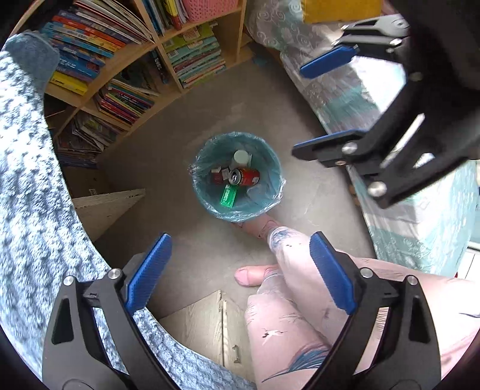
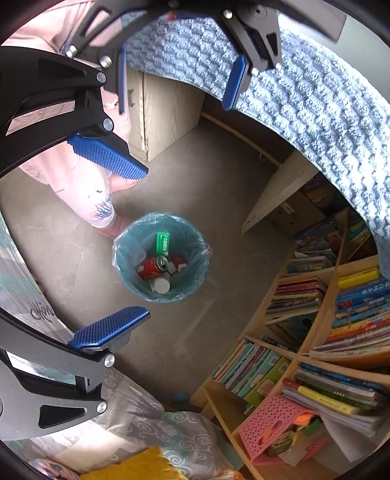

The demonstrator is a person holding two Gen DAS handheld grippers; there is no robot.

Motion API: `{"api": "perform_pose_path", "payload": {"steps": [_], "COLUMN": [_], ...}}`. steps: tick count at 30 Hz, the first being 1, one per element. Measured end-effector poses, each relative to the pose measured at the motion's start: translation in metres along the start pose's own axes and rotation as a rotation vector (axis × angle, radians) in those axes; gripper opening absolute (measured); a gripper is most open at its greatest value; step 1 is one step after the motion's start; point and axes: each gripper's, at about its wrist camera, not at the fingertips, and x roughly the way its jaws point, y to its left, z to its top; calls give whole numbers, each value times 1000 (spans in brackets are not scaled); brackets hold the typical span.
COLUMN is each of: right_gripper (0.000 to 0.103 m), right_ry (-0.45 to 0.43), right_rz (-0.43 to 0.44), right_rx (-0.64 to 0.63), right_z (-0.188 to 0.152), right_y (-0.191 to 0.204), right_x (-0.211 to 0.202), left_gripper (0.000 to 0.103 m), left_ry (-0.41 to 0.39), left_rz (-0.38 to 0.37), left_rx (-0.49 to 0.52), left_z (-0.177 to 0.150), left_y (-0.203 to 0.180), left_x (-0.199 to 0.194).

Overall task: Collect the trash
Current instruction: 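Swing both tools back over the blanket toward the blue bag and dark blue box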

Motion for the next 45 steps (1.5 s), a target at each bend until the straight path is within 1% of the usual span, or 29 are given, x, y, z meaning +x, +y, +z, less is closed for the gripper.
{"api": "perform_pose_path", "payload": {"steps": [3,5,8,10,12,17,21,24,28,30,32,35,36,39,42,45], "right_gripper": [86,86,86,86,86,86,88,88,88,88,88,88,88,88,88,88], "right_ry": [-4,-10,-33,-50,-72,-146,-198,-229,-260,-269,-272,-278,-278,-280,-277,-278], "right_rz": [-5,-27,-27,-14,-21,20,70,102,125,133,142,159,167,183,201,215], "right_rx": [-38,-56,-90,-134,-203,-356,-489,-615,-762,-833,-903,-1017,-1055,-1151,-1243,-1332], "right_z": [7,15,29,40,53,87,118,140,160,169,177,184,186,187,189,190], "right_y": [4,6,11,18,30,69,112,154,208,237,264,306,321,359,394,429], "right_x": [-6,-12,-27,-40,-55,-94,-119,-132,-136,-135,-132,-128,-126,-121,-117,-111], "left_gripper": [93,93,93,93,93,93,93,93,96,96,96,96,96,96,96,96], "left_ry": [-38,-71,-142,-192,-237,-302,-331,-351,-363,-351,-349,-369,-372,-368,-370,-367], "left_rz": [-11,-3,4,14,35,95,174,235,280,331,361,390,402,460,480,500], "left_rx": [-29,-51,-88,-120,-160,-283,-396,-488,-615,-675,-738,-857,-882,-977,-1078,-1148], "left_z": [-6,-10,-21,-31,-46,-88,-130,-164,-212,-235,-260,-302,-311,-345,-381,-405], "left_y": [4,7,13,20,29,55,72,85,100,106,109,115,116,115,116,118], "left_x": [-15,-28,-58,-81,-103,-143,-167,-182,-195,-199,-202,-211,-213,-219,-223,-224]}}
